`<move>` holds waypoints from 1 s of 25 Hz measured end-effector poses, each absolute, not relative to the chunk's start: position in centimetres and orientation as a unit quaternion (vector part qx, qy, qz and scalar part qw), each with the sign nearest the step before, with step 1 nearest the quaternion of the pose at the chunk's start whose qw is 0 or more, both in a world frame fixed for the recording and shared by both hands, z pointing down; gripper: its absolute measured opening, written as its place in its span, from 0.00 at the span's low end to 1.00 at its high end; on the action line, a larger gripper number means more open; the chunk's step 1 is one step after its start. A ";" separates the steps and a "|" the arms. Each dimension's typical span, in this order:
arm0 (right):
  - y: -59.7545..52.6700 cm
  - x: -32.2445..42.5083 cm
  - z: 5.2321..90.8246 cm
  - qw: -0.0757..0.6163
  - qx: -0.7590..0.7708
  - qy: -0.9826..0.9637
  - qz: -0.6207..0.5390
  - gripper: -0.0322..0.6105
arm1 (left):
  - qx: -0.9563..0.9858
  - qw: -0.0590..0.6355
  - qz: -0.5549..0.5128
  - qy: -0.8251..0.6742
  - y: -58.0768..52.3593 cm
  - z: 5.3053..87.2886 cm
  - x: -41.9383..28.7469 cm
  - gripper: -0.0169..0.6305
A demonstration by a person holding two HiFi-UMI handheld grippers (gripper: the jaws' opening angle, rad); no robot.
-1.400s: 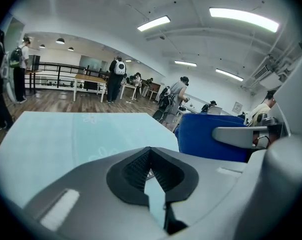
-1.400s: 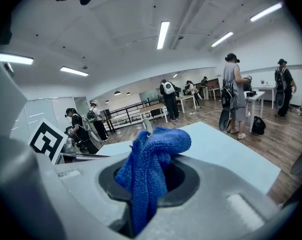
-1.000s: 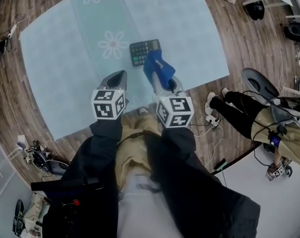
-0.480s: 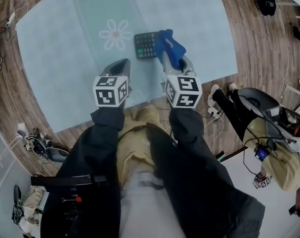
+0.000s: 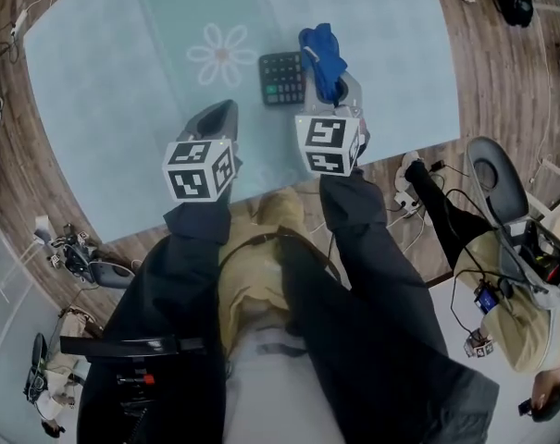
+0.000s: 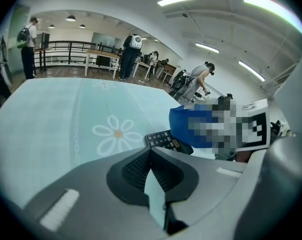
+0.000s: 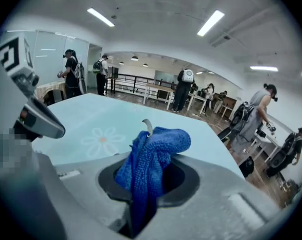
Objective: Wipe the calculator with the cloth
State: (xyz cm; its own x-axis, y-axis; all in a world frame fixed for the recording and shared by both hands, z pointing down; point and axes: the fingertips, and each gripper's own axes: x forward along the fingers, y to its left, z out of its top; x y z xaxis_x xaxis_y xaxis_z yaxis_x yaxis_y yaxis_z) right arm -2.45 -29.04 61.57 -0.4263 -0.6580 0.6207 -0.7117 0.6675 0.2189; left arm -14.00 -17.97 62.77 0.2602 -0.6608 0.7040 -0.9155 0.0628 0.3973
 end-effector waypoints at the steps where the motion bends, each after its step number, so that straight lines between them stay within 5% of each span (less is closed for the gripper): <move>1: -28.5 -3.0 62.7 0.363 0.394 -0.844 0.038 0.15 | 0.667 0.430 0.148 -0.590 -17.8 62.9 -14.0 0.03; 11: -23.4 -7.8 68.2 0.394 0.314 -0.858 0.098 0.15 | 0.656 0.440 0.150 -0.595 -15.8 63.9 -14.7 0.03; 25: -20.1 -12.9 64.4 0.314 0.260 -0.899 0.162 0.15 | 0.648 0.437 0.140 -0.608 -14.6 63.9 -16.2 0.03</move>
State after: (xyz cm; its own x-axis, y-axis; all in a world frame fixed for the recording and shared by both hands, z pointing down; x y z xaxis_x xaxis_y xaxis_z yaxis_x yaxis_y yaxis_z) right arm -12.94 -20.05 64.38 -0.6675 -0.3647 0.6492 -0.5689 0.8123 -0.1286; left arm -16.16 -14.64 63.91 0.2217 -0.6658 0.7125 -0.9104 0.1203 0.3958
